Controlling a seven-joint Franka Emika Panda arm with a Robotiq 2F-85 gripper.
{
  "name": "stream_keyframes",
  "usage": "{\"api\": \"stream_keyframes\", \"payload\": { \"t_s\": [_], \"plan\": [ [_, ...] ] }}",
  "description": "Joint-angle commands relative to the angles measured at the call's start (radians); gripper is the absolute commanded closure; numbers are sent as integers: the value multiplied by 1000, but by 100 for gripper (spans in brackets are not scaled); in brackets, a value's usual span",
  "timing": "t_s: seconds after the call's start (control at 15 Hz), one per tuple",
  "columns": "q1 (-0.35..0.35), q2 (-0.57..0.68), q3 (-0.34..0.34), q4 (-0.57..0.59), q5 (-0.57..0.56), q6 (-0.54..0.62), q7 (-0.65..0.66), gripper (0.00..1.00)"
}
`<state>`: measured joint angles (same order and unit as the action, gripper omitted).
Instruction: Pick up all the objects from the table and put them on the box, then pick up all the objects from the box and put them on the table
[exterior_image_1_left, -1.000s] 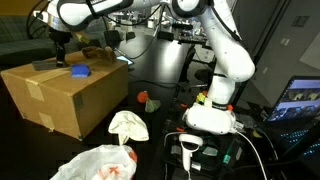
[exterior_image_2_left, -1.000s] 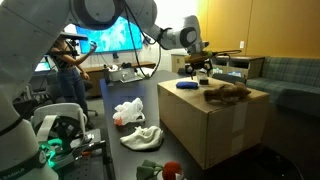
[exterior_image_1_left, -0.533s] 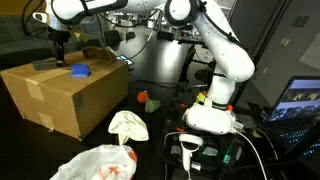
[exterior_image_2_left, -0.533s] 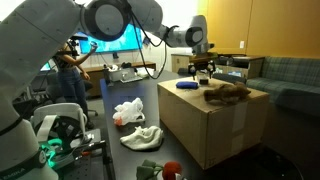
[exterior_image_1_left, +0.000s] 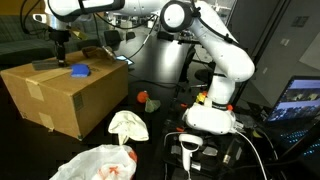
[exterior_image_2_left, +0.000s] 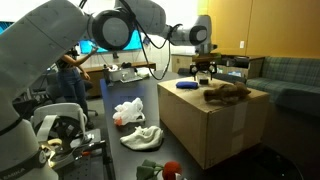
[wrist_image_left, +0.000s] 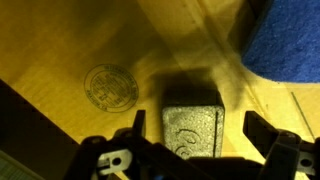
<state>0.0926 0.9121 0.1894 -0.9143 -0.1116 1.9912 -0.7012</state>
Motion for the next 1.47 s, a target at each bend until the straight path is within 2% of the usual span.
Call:
{"api": "stream_keyframes", "payload": {
  "t_s": [0.0, 0.2, 0.4, 0.53, 0.73, 1.07, 1.4],
  "plan": [
    [12, 76, -5, 142, 28, -80, -30, 0],
    [8, 103, 8, 179, 10, -107, -22, 0],
    [6, 116, 8, 198, 11, -111, -19, 34],
    [5, 119, 9, 207, 10, -111, -17, 51],
    [5, 105, 8, 203, 6, -110, -17, 68],
    [8, 62, -2, 162, -15, -116, -27, 68],
    [14, -37, -34, 60, -73, -102, 12, 68]
  ]
}}
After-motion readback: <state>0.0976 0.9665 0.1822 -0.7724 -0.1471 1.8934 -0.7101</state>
